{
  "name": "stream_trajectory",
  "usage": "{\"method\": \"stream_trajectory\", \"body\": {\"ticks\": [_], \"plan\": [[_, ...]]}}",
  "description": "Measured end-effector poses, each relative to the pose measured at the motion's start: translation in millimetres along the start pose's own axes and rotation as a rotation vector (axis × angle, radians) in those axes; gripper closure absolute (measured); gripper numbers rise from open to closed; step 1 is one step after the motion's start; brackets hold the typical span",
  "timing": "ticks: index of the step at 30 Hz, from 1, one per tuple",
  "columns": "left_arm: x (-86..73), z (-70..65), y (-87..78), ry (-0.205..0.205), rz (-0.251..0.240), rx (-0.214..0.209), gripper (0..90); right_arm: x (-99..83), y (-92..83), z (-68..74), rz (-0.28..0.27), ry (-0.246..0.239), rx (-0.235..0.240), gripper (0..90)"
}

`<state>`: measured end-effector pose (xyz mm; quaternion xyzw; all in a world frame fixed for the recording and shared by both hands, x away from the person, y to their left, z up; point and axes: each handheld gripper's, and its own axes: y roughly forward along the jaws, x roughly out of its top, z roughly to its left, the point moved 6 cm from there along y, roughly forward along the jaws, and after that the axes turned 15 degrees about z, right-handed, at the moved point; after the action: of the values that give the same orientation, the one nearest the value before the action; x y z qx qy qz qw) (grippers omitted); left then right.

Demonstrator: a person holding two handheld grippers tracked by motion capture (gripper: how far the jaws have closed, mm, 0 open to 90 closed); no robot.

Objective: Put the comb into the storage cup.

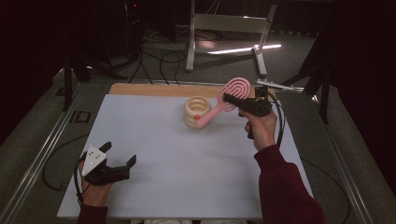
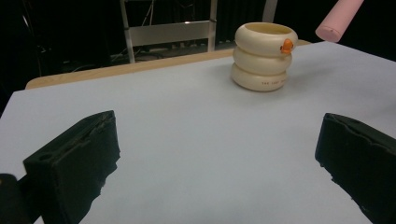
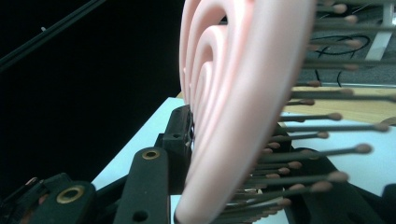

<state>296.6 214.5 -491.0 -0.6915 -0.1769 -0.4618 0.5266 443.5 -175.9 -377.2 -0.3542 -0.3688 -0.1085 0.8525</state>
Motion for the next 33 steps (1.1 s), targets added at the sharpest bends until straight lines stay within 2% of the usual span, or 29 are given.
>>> {"method": "stream_trajectory", "body": {"ticks": [8, 21, 33], "plan": [[0.2, -1.4, 0.3, 0.000, -0.002, -0.006, 0.5, 6.0, 0.1, 0.7, -0.010, -0.006, -0.014, 63.7], [0.1, -2.2, 0.8, 0.000, -0.002, -0.007, 0.5, 11.1, 2.4, -9.9, -0.026, 0.025, -0.037, 63.7], [0.3, -2.4, 0.6, 0.000, -0.001, -0.008, 0.5, 22.0, 0.0, -10.8, -0.039, 0.029, -0.055, 63.7]]}}
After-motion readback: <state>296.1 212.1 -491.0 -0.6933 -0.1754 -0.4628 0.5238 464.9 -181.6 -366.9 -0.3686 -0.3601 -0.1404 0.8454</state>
